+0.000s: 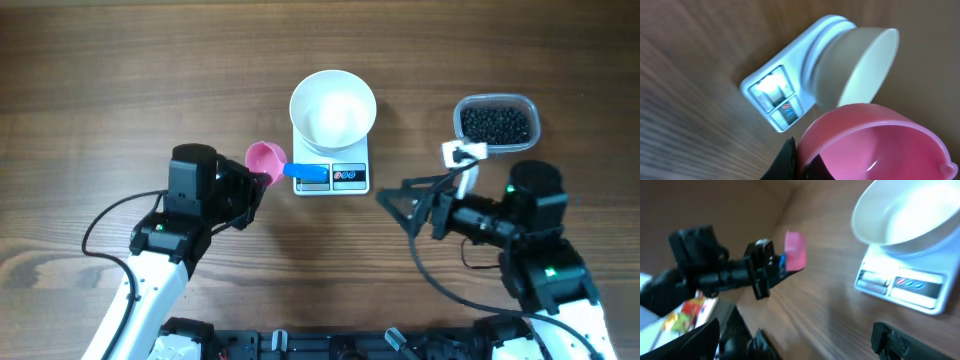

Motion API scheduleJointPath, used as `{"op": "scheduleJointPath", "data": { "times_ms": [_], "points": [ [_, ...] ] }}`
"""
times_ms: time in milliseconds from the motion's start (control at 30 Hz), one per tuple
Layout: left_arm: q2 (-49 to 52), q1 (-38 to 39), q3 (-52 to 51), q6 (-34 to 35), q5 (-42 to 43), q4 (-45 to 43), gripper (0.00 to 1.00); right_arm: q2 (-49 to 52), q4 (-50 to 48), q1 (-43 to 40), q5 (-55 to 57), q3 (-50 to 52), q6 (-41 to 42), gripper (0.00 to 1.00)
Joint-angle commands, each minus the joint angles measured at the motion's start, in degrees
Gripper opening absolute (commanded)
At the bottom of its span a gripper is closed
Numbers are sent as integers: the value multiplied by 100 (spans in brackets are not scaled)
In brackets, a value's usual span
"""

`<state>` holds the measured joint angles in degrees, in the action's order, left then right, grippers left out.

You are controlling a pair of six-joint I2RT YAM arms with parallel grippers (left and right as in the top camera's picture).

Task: Scoop item into bowl and weigh 150g on scale
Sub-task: 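Bring the scoop toward center and move the right gripper to meet it, then grasp the blue scoop handle with the right gripper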

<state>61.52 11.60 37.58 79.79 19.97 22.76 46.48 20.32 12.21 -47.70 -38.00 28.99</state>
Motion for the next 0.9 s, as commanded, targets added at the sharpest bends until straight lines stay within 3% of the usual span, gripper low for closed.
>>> {"op": "scheduleJointPath", "data": {
  "times_ms": [0,367,633,867],
  "points": [
    [-55,20,35,-92,116,374,4,245,-188,643,474,-116,-205,99],
    [-55,503,35,-138,177,431,4,1384,-1244,2098,1108,-116,444,87],
    [-55,914,35,-133,-7,435,4,1685,-1834,2155,1191,-116,1049,62],
    [-55,994,35,-131,-9,431,4,1692,-1812,2159,1231,-114,1241,50]
  ]
}}
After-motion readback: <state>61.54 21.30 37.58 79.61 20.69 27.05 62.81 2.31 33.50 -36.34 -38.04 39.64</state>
